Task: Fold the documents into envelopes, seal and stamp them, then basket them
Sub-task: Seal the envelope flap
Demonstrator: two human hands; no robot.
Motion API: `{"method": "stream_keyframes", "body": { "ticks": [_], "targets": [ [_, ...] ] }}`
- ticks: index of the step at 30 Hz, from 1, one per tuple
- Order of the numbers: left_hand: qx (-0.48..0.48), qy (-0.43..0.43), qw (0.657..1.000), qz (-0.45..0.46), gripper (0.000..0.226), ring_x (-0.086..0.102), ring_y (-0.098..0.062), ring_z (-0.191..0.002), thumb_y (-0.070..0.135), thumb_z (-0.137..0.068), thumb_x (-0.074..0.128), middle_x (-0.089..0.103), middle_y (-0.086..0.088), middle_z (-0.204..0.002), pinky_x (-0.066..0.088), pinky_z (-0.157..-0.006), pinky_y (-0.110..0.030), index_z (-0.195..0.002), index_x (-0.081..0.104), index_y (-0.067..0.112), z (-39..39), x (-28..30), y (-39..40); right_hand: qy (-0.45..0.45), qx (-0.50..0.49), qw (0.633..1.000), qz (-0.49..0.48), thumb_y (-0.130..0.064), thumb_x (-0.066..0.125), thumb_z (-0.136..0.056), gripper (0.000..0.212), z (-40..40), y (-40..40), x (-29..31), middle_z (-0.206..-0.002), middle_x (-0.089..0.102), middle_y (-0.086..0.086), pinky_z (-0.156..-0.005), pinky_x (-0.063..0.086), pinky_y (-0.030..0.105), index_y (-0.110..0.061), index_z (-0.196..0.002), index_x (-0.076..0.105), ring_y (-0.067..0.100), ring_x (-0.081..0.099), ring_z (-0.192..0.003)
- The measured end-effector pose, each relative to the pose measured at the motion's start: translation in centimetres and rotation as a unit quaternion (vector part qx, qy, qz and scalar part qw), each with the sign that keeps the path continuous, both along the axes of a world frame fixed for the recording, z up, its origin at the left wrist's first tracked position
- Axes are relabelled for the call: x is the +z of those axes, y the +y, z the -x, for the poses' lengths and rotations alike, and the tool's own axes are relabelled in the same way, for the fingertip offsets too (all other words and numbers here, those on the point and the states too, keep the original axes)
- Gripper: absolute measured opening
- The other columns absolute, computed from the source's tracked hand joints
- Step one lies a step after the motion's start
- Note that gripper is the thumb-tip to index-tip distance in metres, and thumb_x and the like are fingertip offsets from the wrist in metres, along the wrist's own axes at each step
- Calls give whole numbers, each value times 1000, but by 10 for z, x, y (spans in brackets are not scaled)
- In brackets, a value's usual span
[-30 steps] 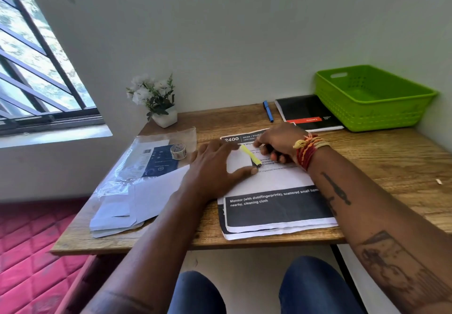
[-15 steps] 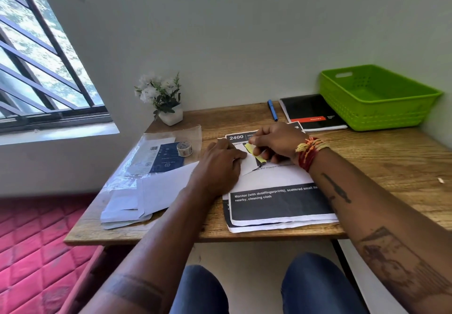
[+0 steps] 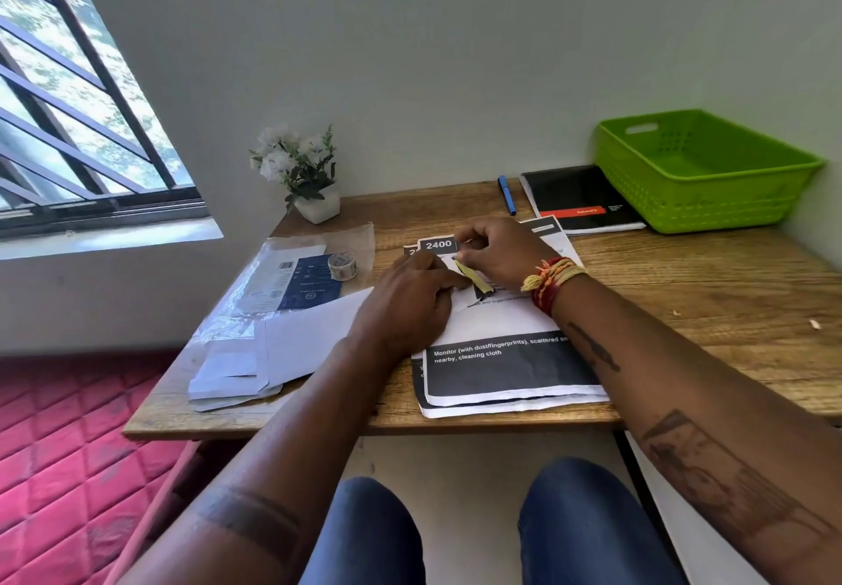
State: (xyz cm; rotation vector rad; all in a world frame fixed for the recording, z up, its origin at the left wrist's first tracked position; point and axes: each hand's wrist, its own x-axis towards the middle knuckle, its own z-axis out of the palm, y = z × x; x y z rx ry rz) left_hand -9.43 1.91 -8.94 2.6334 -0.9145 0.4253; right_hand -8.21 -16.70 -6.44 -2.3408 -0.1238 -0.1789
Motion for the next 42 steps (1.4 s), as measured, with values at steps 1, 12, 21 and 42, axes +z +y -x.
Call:
{"method": "stream_keyframes", "body": {
  "ticks": [1,12,21,42],
  "targets": [
    [4,2,1000,-2,43,60,-21,-108,27,-95,43,65,1,-116,50,-96,-40,-124,75,27,0,0,-1,1,6,1000,-1,-24,67,-95,34,-2,1,-2,-117,69,3,-96,53,35,-16,-127,65,18,64,-107],
    [16,26,1000,-4,39,64,-26,-119,23,-97,48,68,-3,-134,51,-101,-46,-131,68,21,6,3,-3,-44,-26,999,13,-16,60,-93,33,-7,8,-9,-78,56,-10,-58,39,20,-21,-125,61,11,59,-72],
    [7,26,1000,-4,36,58,-18,-128,24,-100,52,63,2,-142,45,-110,-37,-131,71,25,3,4,-2,20,-29,990,-135,-10,64,-97,22,-3,-6,0,-89,73,9,-69,63,34,-16,-118,63,20,72,-73],
    [-26,7,1000,5,40,64,-20,-115,27,-92,50,70,2,-127,52,-99,-44,-122,77,28,2,1,0,-30,26,999,-19,-14,71,-90,22,-6,0,-8,-95,70,0,-85,58,35,-19,-111,71,17,68,-91]
  ]
}}
